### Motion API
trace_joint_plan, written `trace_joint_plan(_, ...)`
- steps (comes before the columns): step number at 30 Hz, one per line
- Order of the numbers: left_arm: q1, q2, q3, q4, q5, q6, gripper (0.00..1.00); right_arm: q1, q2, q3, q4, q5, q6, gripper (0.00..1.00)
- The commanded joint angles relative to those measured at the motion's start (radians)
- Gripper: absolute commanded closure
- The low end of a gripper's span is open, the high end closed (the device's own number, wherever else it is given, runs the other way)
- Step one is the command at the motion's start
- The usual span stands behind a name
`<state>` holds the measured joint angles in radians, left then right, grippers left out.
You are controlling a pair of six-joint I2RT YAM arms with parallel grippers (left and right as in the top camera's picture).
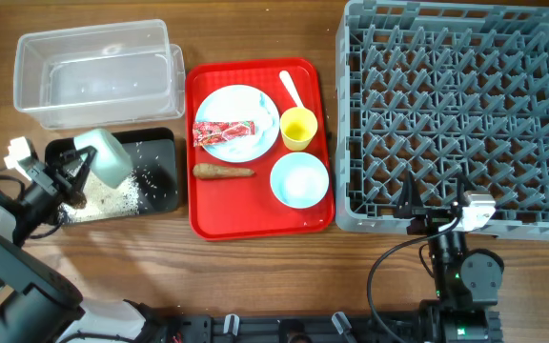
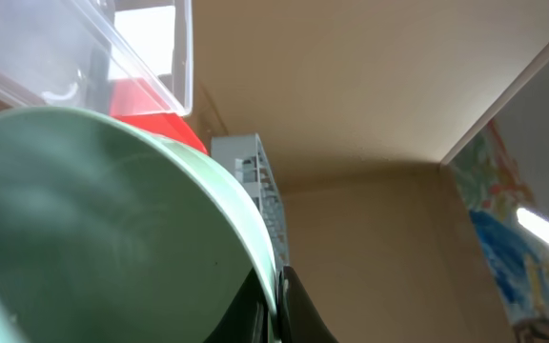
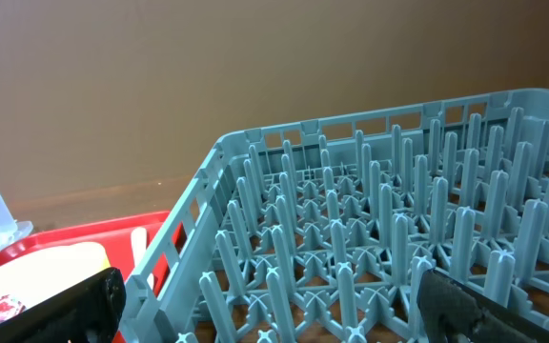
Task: Sort waste into correct bins and load items into the dishwasher rack
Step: 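Carry the bowl over the black tray and tip rice out, then place the emptied mint bowl back on the red tray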
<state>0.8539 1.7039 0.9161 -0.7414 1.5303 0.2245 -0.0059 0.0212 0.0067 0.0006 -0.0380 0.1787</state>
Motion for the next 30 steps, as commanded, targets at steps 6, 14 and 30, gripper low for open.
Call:
trace_joint_plan(6,0.010,-0.024,-0.002,-0.009,0.047,-0.019,0.96,-0.005,-0.004,-0.002,0.002,-0.016,0.007,0.00)
trace_joint_plan(14,0.005,-0.025,0.000,0.036,0.046,0.025,0.96,-0.005,-0.004,-0.002,0.002,-0.015,0.007,0.00)
trace_joint_plan(30,-0.571,-0.415,0.194,0.039,-1.019,-0.683,0.96,-0.005,-0.004,-0.002,0.002,-0.016,0.008,0.00)
